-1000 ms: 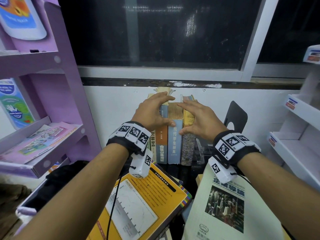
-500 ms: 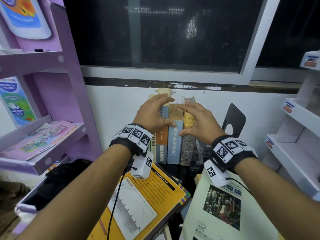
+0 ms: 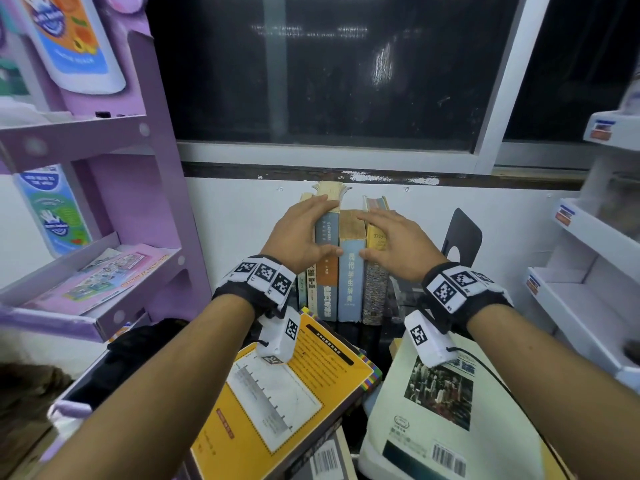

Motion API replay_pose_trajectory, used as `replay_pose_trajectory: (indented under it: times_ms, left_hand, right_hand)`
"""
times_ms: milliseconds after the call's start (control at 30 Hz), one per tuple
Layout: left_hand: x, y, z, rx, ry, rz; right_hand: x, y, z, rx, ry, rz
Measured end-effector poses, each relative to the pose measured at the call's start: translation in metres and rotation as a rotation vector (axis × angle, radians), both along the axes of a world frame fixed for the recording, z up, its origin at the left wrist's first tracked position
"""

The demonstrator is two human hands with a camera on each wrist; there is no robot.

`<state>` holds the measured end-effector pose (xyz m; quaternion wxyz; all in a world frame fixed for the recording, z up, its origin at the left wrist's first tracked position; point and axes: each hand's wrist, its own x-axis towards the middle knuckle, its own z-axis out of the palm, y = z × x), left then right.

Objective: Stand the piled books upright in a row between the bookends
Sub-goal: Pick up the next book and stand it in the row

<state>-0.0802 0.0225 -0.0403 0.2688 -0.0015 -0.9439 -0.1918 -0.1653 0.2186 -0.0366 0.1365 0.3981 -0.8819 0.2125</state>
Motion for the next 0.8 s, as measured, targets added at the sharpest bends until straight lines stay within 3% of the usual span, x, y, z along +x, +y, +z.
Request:
replay_pose_trajectory:
  times_ms: [300,700,800]
  left_hand:
    - [0.039,-0.011,-0.008,0.104,-0.037,0.078]
    - [0.09,-0.009,-0.03,0.29,-0.457,0.121]
    - [0.101,-0.009,-0.038,0.359,-0.591,0.103]
  right_hand:
    - [0.039,0.011,0.006,-0.047,-0.028,0.002]
    - [0.084,0.01,-0.008,0.068,-0.056,-0.044]
    - [0.095,0.004,-0.012,0.157,-0.166,-0.029]
